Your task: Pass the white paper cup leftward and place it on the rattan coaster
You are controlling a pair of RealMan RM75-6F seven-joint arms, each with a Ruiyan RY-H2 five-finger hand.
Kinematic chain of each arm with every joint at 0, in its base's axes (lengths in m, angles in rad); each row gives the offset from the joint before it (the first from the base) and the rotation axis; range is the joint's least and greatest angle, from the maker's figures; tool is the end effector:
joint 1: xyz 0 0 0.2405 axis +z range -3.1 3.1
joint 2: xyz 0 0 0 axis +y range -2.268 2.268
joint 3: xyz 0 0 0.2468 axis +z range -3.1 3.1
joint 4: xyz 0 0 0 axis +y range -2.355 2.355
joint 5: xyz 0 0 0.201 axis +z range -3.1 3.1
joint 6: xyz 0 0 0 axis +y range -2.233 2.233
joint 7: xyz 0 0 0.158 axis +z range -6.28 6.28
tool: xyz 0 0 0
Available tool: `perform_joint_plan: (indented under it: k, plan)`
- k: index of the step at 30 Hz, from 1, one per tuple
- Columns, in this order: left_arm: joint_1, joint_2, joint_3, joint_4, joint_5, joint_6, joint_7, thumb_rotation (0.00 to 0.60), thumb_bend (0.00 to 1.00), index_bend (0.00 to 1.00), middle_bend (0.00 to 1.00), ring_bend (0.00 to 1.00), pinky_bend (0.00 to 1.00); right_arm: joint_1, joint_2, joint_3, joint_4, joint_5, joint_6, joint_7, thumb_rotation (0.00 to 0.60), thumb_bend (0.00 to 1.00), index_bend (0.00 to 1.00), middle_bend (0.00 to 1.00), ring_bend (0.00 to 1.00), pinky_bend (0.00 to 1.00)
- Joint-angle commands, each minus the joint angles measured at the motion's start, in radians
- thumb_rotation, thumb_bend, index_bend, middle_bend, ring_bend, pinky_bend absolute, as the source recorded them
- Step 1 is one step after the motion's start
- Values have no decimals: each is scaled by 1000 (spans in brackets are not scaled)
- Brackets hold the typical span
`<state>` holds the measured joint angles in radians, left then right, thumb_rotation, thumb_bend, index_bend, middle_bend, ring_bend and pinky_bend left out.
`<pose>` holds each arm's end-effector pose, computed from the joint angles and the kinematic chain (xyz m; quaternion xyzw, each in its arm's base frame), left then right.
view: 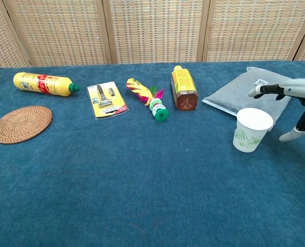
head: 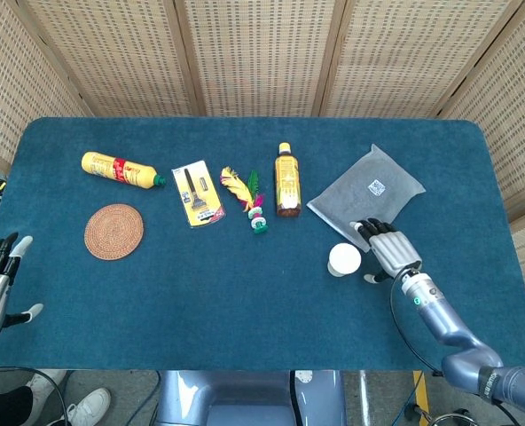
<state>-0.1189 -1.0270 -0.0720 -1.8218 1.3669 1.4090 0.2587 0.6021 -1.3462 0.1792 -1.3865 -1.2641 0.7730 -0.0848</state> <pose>-0.2787 0.2031 0.1704 -0.6096 -0.3830 -0.3185 0.6166 -0.2329 -0.3511 0.0435 0.7382 -0.4225 0.2951 0.4353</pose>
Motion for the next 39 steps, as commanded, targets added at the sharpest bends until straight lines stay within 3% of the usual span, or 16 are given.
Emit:
perform_joint_plan:
  k: [1,10,15,21,26,33,39]
  plan:
    - [-3,0,-1,2,-5,-5,2,600,0,0,0,0,0,12,-14,-2,3,11,-21,24,600,0,83,99,19,171]
    - [-8,-4,2,3,-10,-9,10,600,0,0,0,0,0,42,-56,6,13,0,-34,104,600,0,201,238,178,330]
    - [-9,-3,3,2,-10,-8,7,600,0,0,0,0,0,50,-88,9,34,-20,-7,134,600,14,383,395,319,472]
    - [-9,3,2,2,-15,-8,-7,600,0,0,0,0,0,61,-101,11,27,-62,24,170,600,59,397,415,335,509]
    - [-9,11,2,3,-19,-13,-25,600,0,0,0,0,0,111,-79,39,-44,-82,7,170,600,59,400,415,335,509]
    - [-15,18,-1,8,-34,-28,-47,600,0,0,0,0,0,267,-97,121,-102,31,-143,85,600,59,405,416,342,509]
    - [-27,21,-8,20,-58,-55,-65,600,0,0,0,0,0,440,-193,138,-31,194,-258,-61,600,59,419,416,342,509]
